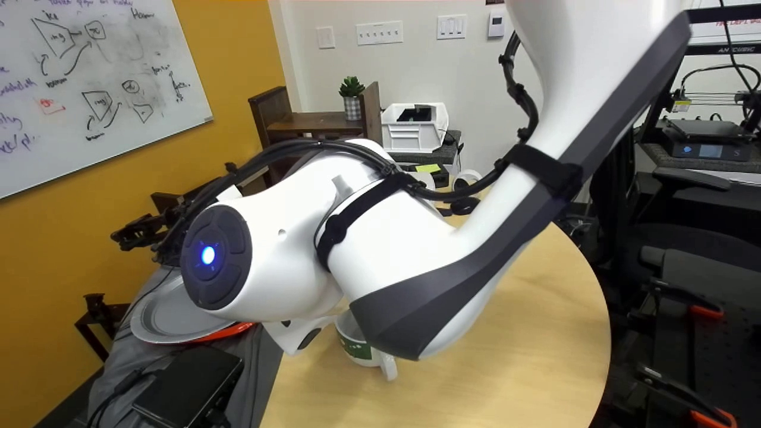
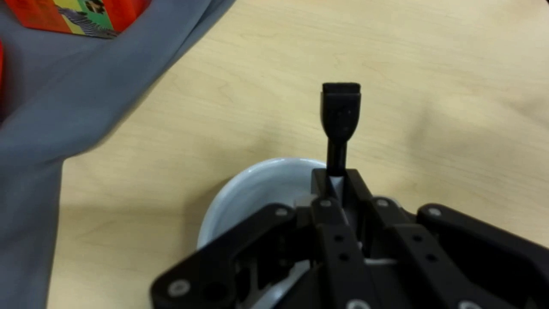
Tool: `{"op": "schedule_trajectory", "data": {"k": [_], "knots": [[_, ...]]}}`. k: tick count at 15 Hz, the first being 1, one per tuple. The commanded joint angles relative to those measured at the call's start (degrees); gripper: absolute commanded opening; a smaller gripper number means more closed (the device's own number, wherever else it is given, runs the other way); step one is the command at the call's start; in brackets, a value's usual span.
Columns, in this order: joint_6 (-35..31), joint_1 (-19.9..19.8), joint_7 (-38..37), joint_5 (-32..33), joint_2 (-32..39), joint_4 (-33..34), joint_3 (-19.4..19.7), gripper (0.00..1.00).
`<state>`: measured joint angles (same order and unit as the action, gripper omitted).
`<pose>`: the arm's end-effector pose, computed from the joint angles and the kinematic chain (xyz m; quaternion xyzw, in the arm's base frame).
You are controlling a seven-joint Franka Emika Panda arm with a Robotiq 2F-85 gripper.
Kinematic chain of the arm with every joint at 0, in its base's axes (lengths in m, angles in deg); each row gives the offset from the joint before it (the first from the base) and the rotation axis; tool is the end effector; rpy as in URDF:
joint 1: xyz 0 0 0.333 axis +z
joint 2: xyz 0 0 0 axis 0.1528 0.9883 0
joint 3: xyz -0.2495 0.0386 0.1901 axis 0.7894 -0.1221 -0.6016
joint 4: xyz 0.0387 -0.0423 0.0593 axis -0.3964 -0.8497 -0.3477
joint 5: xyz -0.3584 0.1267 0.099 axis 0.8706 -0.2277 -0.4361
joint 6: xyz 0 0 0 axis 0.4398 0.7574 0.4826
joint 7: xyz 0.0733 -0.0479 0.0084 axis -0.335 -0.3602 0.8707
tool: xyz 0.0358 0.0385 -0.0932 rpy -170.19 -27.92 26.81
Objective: Put the marker in the mug
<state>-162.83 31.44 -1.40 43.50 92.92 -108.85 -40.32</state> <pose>0.5524 0.3285 0.1875 0.4293 0.8286 -0.2502 0.2579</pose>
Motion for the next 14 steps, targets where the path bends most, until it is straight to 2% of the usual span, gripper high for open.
{"op": "schedule_trajectory", "data": {"k": [1, 2, 3, 5, 12, 14], "knots": [[2.4, 0.4, 2.2, 0.1, 1.7, 3.0, -0.4, 0.03], [2.4, 0.5, 2.3, 0.1, 2.0, 3.3, -0.3, 0.03], [2.5, 0.6, 2.4, 0.1, 2.1, 3.5, -0.3, 0.36], [2.5, 0.7, 3.0, 0.1, 2.6, 4.1, -0.2, 0.42], [2.0, 0.3, 1.8, 0.1, 1.5, 4.1, 0.1, 0.96], [1.7, 0.0, 0.7, 0.2, 0.5, 3.6, 0.4, 1.0]]}}
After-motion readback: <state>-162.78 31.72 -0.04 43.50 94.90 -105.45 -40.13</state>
